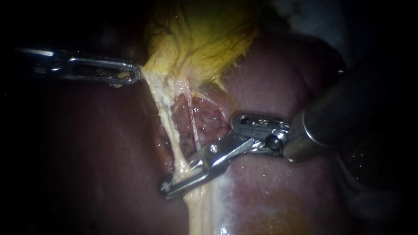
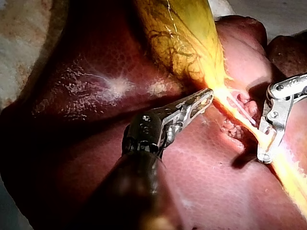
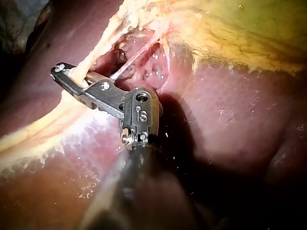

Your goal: Clipping first clip left tube

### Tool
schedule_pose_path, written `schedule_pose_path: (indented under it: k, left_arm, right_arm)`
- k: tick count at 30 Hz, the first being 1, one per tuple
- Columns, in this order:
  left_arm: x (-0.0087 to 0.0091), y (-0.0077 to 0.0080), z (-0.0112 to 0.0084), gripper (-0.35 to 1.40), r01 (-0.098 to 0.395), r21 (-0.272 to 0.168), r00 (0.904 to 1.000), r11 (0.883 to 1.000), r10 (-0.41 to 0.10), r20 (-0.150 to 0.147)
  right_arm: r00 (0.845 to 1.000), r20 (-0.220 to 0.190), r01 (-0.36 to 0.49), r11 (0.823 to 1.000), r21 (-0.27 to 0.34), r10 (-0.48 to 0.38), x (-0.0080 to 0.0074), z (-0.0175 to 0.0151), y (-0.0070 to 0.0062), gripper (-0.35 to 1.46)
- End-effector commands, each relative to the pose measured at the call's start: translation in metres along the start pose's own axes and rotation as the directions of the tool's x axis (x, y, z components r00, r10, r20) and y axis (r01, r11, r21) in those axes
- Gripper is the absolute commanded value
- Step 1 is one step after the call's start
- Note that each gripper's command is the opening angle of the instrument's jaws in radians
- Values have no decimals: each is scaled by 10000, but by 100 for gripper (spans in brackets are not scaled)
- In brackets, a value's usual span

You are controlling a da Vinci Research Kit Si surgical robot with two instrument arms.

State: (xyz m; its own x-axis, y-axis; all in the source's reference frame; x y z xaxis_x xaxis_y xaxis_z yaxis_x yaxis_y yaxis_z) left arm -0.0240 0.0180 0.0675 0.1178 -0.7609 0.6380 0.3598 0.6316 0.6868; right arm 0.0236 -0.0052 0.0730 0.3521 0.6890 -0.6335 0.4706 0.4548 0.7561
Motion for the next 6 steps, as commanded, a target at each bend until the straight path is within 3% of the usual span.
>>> schedule_pose_path:
  k: [1,6]
  left_arm:
    - [0,0,0,-35,3,-4,10000,10000,-3,2]
    - [0,0,0,-35,2,-1,10000,10000,-2,1]
  right_arm:
    - [10000,-6,-5,10000,-6,5,0,0,1,-35]
    - [10000,-5,-5,10000,-4,5,0,-3,2,-35]
